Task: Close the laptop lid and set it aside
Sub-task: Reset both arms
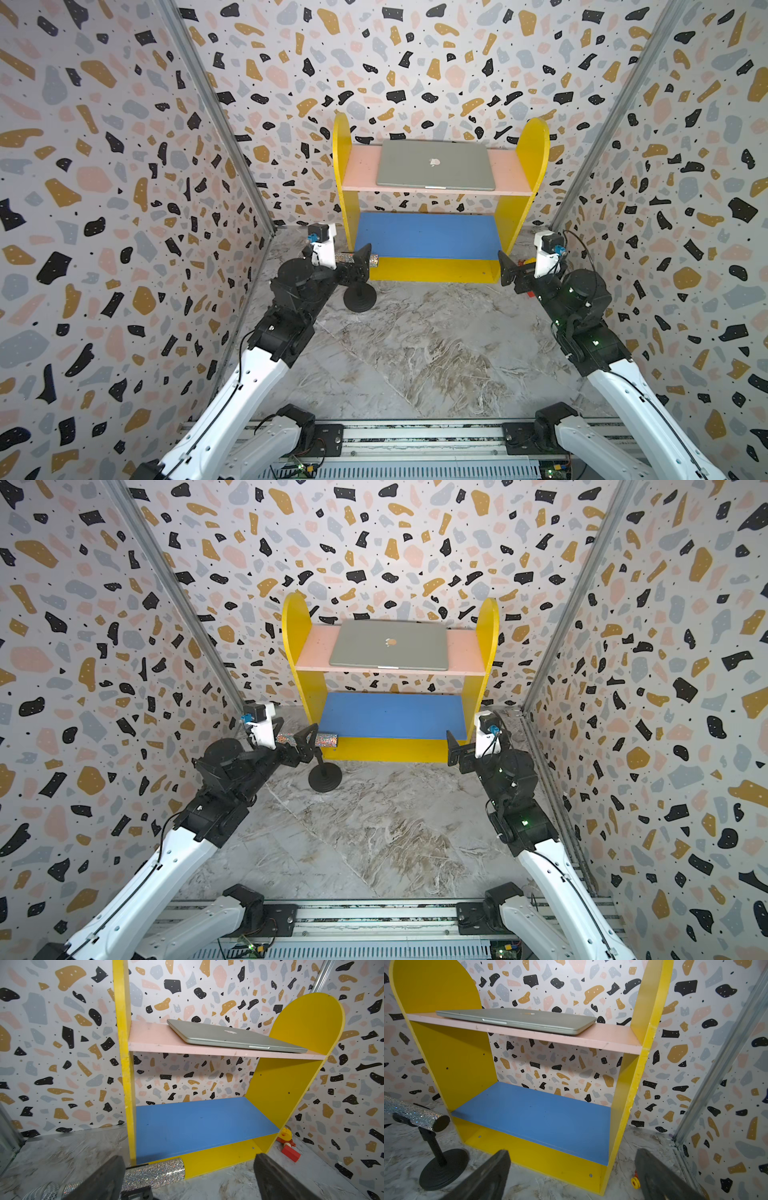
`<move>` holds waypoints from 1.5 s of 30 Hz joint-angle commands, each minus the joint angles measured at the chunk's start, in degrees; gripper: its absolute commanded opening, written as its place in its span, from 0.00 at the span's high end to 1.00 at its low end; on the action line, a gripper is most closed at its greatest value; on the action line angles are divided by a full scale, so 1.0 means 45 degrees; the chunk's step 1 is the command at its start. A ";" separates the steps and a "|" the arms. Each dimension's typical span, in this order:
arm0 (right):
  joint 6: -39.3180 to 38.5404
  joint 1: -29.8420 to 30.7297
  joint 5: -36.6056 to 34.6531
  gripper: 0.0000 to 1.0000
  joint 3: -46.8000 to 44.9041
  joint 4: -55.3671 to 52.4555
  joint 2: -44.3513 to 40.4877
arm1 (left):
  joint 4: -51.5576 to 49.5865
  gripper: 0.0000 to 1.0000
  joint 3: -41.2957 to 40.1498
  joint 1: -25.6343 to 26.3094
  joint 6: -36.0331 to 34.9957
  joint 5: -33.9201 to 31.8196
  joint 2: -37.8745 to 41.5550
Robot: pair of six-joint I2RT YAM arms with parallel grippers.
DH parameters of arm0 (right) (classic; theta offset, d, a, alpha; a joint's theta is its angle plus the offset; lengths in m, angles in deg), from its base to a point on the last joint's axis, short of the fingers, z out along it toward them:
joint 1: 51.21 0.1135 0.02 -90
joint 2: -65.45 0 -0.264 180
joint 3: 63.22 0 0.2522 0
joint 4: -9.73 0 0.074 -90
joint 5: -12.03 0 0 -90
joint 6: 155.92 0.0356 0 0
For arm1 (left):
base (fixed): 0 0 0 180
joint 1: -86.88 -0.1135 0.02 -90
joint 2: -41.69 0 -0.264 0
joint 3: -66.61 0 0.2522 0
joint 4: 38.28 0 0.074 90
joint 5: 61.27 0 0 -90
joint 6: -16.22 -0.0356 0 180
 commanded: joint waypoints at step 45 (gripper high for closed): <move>0.0056 -0.2690 -0.1002 0.00 -0.6999 1.3444 0.7253 | 1.0786 0.01 -0.8046 -0.2927 -0.2886 -0.2756 -0.6474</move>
